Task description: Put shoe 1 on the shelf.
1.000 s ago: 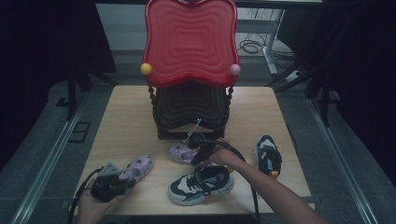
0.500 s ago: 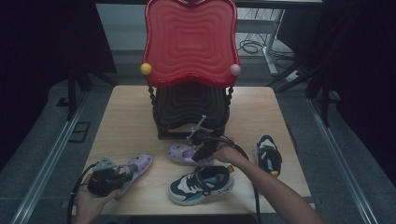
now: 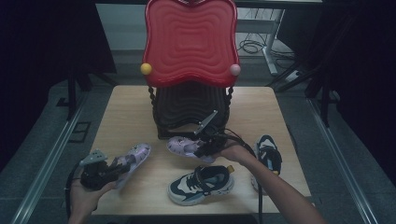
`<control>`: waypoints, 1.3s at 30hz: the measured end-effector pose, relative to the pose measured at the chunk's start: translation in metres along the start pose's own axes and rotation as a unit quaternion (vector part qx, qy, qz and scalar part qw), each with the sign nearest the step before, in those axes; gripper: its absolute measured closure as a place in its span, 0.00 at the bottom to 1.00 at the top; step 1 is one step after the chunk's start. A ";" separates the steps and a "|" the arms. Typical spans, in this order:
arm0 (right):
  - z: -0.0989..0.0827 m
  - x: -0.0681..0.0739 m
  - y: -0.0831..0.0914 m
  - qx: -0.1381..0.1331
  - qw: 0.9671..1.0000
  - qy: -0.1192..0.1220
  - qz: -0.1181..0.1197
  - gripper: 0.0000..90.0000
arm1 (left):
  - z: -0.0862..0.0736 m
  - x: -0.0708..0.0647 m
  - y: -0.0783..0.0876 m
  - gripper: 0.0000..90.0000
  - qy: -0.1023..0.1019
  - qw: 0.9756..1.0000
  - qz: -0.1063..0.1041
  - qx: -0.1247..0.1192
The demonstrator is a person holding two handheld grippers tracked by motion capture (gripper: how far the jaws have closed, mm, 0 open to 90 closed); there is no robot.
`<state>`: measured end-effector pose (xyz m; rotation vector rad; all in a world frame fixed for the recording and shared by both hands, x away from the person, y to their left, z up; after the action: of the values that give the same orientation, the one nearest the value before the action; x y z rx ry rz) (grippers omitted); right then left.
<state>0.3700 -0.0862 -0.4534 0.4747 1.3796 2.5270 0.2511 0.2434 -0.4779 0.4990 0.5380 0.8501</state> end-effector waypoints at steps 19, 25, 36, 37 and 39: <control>-0.003 0.008 0.035 -0.059 0.998 0.008 -0.003 0.95 | 0.020 -0.004 0.016 0.96 0.012 0.997 -0.037 -0.073; -0.004 0.014 0.047 -0.085 0.996 0.007 -0.002 0.95 | 0.029 -0.010 0.020 0.96 0.012 0.994 -0.048 -0.097; -0.013 0.012 0.065 -0.136 0.991 -0.009 0.006 0.95 | 0.051 -0.016 0.014 0.96 0.007 0.990 -0.080 -0.115; -0.014 0.011 0.069 -0.147 0.989 -0.014 0.007 0.95 | 0.053 -0.016 0.013 0.96 0.007 0.990 -0.083 -0.117; -0.016 0.010 0.072 -0.156 0.988 -0.016 0.004 0.95 | 0.056 -0.016 0.012 0.96 0.005 0.989 -0.088 -0.121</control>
<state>0.3519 -0.1334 -0.3988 0.4557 0.9452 2.6633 0.2705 0.2264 -0.4238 0.2212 0.4725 0.7361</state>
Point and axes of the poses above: each handheld gripper's, and its own axes: y roughly backward along the jaws, z roughly out of its top, x roughly to its left, the point moved 3 cm from there along -y, roughly forward along the jaws, and after that the axes turned 2 degrees about -y, right-handed, at the moved point
